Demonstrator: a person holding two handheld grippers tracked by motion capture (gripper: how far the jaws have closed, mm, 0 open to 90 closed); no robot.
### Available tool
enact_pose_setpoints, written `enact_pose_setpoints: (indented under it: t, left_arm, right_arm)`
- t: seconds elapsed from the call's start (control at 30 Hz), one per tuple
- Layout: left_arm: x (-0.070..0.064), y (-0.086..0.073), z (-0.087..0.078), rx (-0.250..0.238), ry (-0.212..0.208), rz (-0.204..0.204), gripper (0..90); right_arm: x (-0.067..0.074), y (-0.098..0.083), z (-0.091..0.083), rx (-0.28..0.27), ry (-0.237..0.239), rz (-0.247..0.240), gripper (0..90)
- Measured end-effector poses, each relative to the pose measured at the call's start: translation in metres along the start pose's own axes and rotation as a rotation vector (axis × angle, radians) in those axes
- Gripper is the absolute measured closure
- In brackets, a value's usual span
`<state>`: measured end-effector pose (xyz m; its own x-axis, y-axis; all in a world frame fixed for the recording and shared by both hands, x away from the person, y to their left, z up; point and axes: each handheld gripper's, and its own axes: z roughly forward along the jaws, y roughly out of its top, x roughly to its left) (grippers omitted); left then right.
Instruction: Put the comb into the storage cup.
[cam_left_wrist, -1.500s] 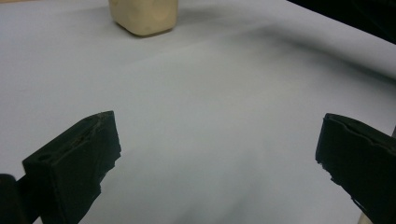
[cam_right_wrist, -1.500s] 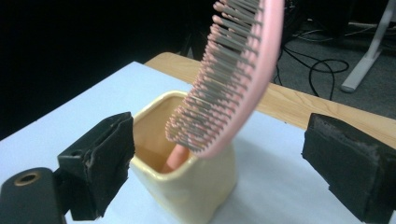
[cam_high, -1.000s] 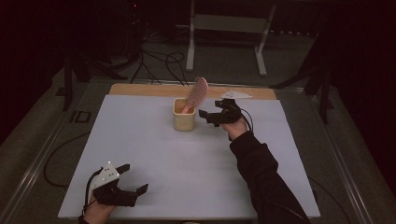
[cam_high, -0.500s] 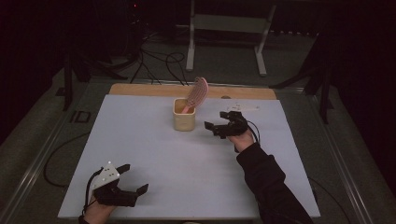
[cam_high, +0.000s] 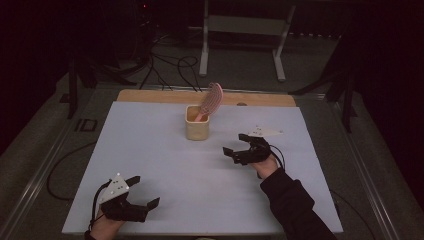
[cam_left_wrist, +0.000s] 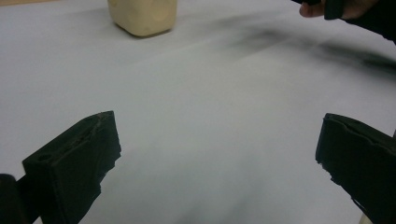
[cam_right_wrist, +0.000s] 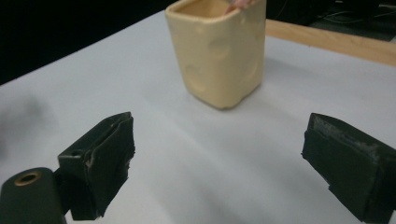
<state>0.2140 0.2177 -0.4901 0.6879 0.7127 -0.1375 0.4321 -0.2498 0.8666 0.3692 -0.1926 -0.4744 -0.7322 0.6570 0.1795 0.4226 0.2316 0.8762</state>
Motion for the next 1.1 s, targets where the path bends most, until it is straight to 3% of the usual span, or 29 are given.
enact_pose_setpoints:
  t: [0.33, 0.67, 1.1]
  left_arm:
    - [0.0, 0.001, 0.0, -0.001, -0.002, 0.002, 0.2]
    - [0.002, 0.0, -0.001, -0.003, -0.002, -0.002, 0.2]
    - [0.001, 0.0, 0.0, -0.004, -0.005, -0.005, 0.2]
  right_arm:
    - [0.005, -0.022, -0.017, 0.018, 0.008, -0.001, 8.9]
    - [0.013, -0.039, -0.037, 0.036, 0.0, -0.035, 8.9]
    - [0.014, -0.055, -0.075, 0.006, -0.024, -0.024, 8.9]
